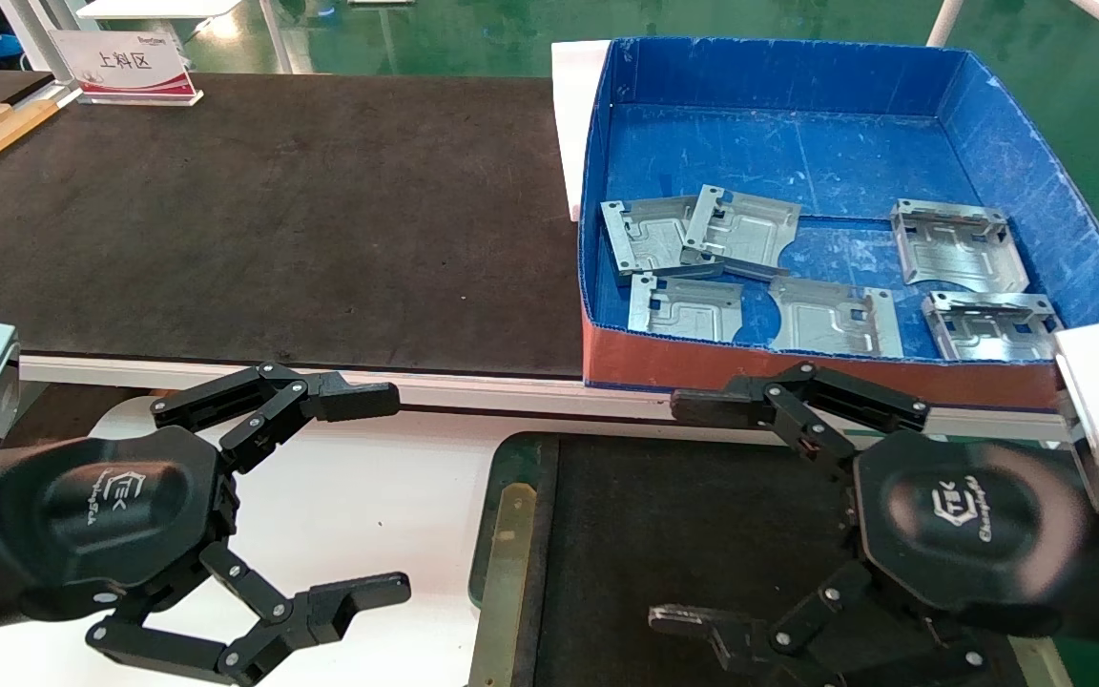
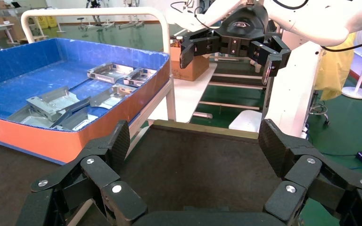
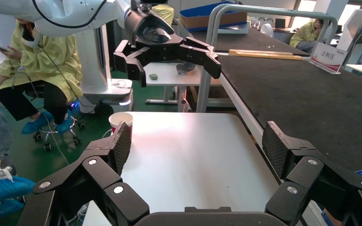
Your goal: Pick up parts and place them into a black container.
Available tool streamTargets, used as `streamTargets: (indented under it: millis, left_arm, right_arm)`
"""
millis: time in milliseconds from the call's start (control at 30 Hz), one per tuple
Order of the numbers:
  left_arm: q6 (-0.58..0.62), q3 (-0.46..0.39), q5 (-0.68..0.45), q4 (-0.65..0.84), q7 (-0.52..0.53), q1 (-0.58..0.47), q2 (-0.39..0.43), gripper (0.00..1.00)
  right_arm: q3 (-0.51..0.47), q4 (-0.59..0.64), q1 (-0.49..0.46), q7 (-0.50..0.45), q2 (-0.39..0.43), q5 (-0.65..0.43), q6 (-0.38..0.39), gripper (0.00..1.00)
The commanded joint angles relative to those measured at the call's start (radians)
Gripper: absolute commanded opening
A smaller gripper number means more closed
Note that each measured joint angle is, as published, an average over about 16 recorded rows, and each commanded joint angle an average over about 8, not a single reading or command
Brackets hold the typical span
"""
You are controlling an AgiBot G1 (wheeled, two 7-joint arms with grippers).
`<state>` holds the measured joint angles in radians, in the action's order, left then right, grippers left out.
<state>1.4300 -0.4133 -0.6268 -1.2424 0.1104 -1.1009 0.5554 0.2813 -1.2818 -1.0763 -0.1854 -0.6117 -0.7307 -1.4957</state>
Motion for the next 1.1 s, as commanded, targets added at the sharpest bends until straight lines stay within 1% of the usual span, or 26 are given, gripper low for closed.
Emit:
streamTargets:
  millis: [33, 533, 800, 1100]
  left_arm:
    - [0.000, 0.000, 0.000, 0.000, 0.000, 0.000, 0.000, 1.00]
    - [0.000, 0.000, 0.000, 0.000, 0.000, 0.000, 0.000, 1.00]
    - [0.000, 0.000, 0.000, 0.000, 0.000, 0.000, 0.000, 0.00]
    - [0.000, 0.000, 0.000, 0.000, 0.000, 0.000, 0.000, 0.00]
  right_arm:
    - [0.000, 0.000, 0.000, 0.000, 0.000, 0.000, 0.000, 1.00]
    - [0.000, 0.000, 0.000, 0.000, 0.000, 0.000, 0.000, 1.00]
    - [0.000, 0.000, 0.000, 0.000, 0.000, 0.000, 0.000, 1.00]
    - [0.000, 0.000, 0.000, 0.000, 0.000, 0.000, 0.000, 1.00]
